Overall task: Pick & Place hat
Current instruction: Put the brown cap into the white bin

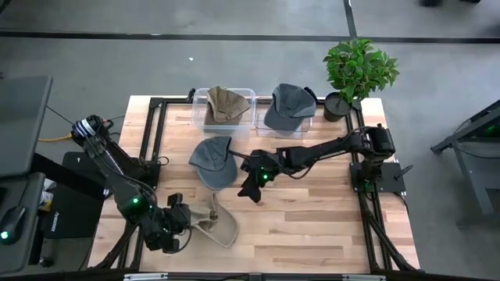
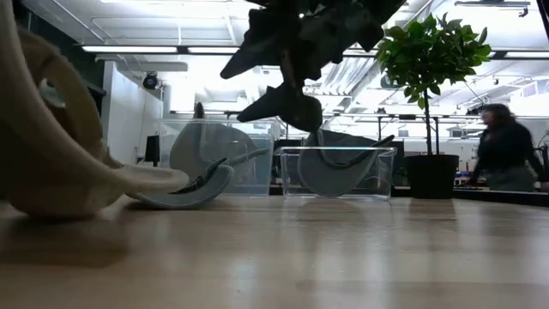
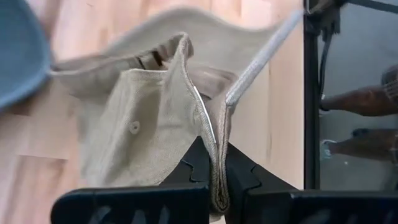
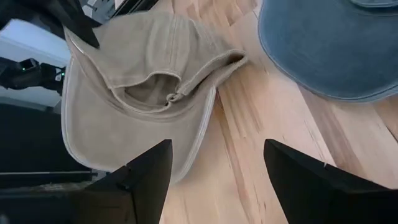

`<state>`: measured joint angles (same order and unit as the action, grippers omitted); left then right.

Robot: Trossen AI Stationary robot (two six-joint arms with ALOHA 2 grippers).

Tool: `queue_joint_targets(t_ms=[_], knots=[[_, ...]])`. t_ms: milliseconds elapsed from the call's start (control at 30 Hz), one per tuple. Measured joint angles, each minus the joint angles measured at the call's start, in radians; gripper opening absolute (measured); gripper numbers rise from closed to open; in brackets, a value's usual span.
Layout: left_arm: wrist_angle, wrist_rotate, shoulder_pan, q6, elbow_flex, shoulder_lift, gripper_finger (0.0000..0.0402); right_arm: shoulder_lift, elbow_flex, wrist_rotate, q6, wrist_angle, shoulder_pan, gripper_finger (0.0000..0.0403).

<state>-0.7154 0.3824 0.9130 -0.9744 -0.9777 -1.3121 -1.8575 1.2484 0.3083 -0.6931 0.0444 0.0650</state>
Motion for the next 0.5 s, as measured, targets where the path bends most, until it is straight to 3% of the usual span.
queue_joint_targets(t_ms=[500], knots=[[-0.108, -0.028, -0.186, 0.228, -0.157, 0.000, 0.0000, 0.117, 0.000, 0.042, 0.132, 0.063, -0.023, 0.0248]])
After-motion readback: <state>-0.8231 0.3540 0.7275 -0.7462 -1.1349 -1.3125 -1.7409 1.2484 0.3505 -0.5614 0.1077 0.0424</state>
